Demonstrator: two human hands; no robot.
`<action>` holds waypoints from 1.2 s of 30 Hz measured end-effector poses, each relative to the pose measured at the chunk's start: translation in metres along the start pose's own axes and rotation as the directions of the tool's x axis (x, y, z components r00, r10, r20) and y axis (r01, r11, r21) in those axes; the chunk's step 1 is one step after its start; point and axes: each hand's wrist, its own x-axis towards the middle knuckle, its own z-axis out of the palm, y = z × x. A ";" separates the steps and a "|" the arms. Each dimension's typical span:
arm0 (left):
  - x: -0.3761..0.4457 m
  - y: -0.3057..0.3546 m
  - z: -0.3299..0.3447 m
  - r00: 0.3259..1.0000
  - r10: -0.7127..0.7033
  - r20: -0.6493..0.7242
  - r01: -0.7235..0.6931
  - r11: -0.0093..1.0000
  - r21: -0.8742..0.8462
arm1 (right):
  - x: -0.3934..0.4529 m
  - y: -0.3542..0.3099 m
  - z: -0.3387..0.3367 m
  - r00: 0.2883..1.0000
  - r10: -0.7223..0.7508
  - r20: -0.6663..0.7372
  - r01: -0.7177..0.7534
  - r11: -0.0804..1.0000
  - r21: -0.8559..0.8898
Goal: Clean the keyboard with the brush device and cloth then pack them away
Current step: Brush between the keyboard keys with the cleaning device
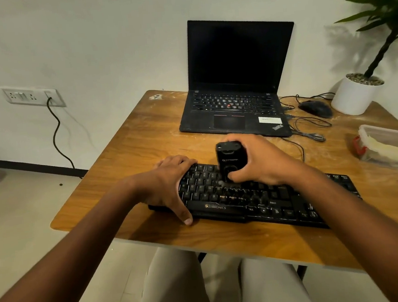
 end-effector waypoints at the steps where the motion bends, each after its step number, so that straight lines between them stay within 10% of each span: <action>1: 0.000 -0.001 0.000 1.000 0.000 -0.002 0.000 1.000 -0.004 | -0.005 0.003 -0.008 0.999 0.023 0.027 -0.022 0.999 -0.026; 10: 0.000 -0.002 0.000 1.000 0.006 -0.018 -0.006 1.000 0.011 | 0.019 -0.013 0.028 0.989 -0.103 -0.107 0.121 0.977 0.178; 16: 0.001 -0.002 0.001 1.000 0.015 -0.006 -0.015 1.000 0.000 | 0.006 0.003 -0.012 1.000 -0.009 0.019 0.010 0.999 -0.051; 22: 0.001 -0.004 0.001 1.000 0.017 -0.022 -0.017 1.000 0.010 | 0.014 -0.017 0.024 0.988 -0.104 -0.115 0.124 0.975 0.184; 29: 0.001 -0.004 0.001 1.000 0.013 -0.007 -0.013 1.000 -0.005 | -0.001 -0.006 -0.004 0.999 -0.018 0.030 0.019 0.998 -0.058; 36: 0.001 -0.005 0.002 0.999 0.022 -0.031 -0.022 1.000 0.001 | 0.007 -0.021 0.034 0.989 -0.115 -0.098 0.134 0.968 0.213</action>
